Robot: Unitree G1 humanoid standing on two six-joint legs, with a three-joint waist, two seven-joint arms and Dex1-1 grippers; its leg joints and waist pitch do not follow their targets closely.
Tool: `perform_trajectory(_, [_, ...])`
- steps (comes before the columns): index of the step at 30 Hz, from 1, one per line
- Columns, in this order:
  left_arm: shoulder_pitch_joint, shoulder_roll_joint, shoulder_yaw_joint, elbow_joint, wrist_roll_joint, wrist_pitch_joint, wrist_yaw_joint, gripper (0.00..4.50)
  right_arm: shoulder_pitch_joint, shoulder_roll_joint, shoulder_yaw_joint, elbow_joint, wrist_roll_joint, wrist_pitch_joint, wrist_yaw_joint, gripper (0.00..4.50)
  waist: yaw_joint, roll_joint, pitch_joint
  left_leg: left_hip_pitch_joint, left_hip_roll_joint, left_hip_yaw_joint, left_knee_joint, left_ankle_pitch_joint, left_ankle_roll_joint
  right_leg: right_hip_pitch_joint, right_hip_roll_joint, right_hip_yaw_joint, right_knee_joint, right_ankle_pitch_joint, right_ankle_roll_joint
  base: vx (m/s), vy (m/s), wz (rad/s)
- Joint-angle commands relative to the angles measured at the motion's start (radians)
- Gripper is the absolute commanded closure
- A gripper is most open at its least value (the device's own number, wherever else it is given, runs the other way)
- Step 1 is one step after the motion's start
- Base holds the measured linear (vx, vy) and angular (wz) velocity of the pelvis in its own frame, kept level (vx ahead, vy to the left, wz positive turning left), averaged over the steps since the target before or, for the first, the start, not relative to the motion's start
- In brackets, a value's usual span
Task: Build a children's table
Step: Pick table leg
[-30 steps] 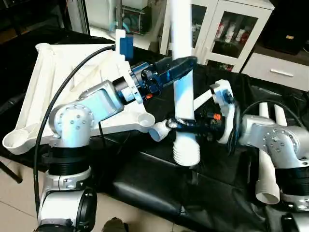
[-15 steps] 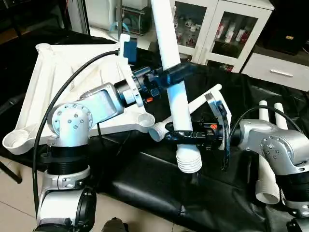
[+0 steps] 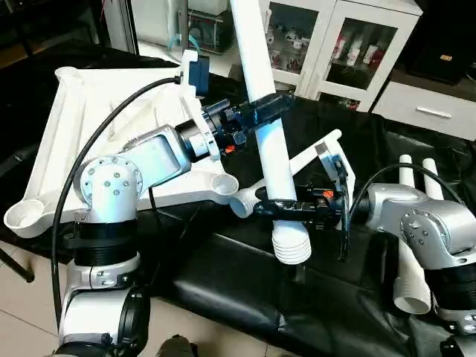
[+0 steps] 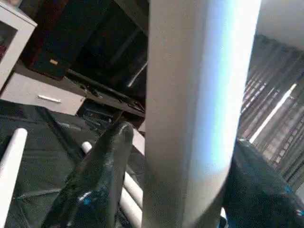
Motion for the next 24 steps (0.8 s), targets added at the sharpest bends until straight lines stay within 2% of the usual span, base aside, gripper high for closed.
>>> perform_trajectory(1, [-0.037,0.029,-0.013,0.018,0.055,-0.042,0.002,2.29,-0.01,0.014,-0.036,-0.021,0.012,-0.032,-0.006,1.94,0.001,0.013,-0.094,0.024,0.046,-0.027,-0.074,-0.249,-0.047,0.047,-0.088,0.048,-0.093,-0.334,-0.122,0.0,0.0,0.0])
perform_trajectory(3, [-0.043,0.04,-0.026,0.014,0.068,-0.055,-0.017,2.37,-0.009,0.023,-0.044,-0.022,0.018,-0.03,-0.016,1.85,0.0,0.013,-0.094,0.024,0.045,-0.027,-0.075,-0.253,-0.047,0.047,-0.087,0.047,-0.092,-0.341,-0.113,0.0,0.0,0.0])
perform_trajectory(4, [-0.047,0.041,-0.027,0.012,0.071,-0.063,-0.02,2.41,-0.009,0.026,-0.046,-0.022,0.019,-0.03,-0.02,1.7,-0.002,0.018,-0.094,0.027,0.046,-0.028,-0.075,-0.258,-0.053,0.046,-0.088,0.047,-0.092,-0.344,-0.113,0.0,0.0,0.0])
perform_trajectory(6, [-0.05,0.057,-0.05,0.001,0.098,-0.092,-0.047,2.55,-0.007,0.027,-0.047,-0.024,0.02,-0.03,-0.025,1.52,0.0,0.02,-0.093,0.031,0.048,-0.026,-0.075,-0.265,-0.053,0.043,-0.088,0.049,-0.091,-0.328,-0.126,0.0,0.0,0.0])
perform_trajectory(9, [-0.052,0.071,-0.067,-0.019,0.106,-0.113,-0.088,2.64,0.0,0.032,-0.055,-0.035,0.017,-0.039,-0.042,1.26,0.0,0.021,-0.095,0.028,0.049,-0.028,-0.077,-0.26,-0.056,0.047,-0.089,0.048,-0.088,-0.31,-0.133,0.0,0.0,0.0])
perform_trajectory(10, [-0.054,0.076,-0.07,-0.021,0.105,-0.115,-0.1,2.65,0.0,0.033,-0.058,-0.037,0.012,-0.048,-0.046,1.16,0.0,0.025,-0.096,0.027,0.048,-0.027,-0.076,-0.258,-0.059,0.048,-0.089,0.048,-0.085,-0.301,-0.139,0.0,0.0,0.0])
perform_trajectory(11, [-0.058,0.085,-0.078,-0.02,0.111,-0.128,-0.123,2.7,-0.002,0.034,-0.064,-0.037,0.006,-0.054,-0.056,1.06,-0.002,0.021,-0.095,0.026,0.046,-0.027,-0.077,-0.261,-0.055,0.047,-0.089,0.048,-0.088,-0.309,-0.136,0.0,0.0,0.0])
perform_trajectory(15, [-0.071,0.104,-0.094,-0.008,0.125,-0.154,-0.17,2.73,-0.013,0.033,-0.077,-0.029,-0.003,-0.064,-0.067,1.02,-0.004,0.023,-0.095,0.028,0.045,-0.025,-0.076,-0.263,-0.053,0.046,-0.089,0.049,-0.091,-0.341,-0.126,0.0,0.0,0.0])
perform_trajectory(18, [-0.08,0.144,-0.133,-0.017,0.148,-0.187,-0.261,2.75,-0.039,0.008,-0.087,-0.017,-0.001,-0.064,-0.048,1.02,-0.006,0.025,-0.095,0.03,0.047,-0.026,-0.078,-0.269,-0.056,0.044,-0.086,0.048,-0.091,-0.346,-0.121,0.0,0.0,0.0])
perform_trajectory(24, [-0.091,0.157,-0.139,-0.015,0.145,-0.191,-0.301,2.75,-0.051,-0.019,-0.061,-0.015,-0.01,-0.066,-0.011,1.02,-0.004,0.022,-0.095,0.027,0.047,-0.025,-0.076,-0.264,-0.055,0.047,-0.089,0.049,-0.086,-0.331,-0.138,0.0,0.0,0.0])
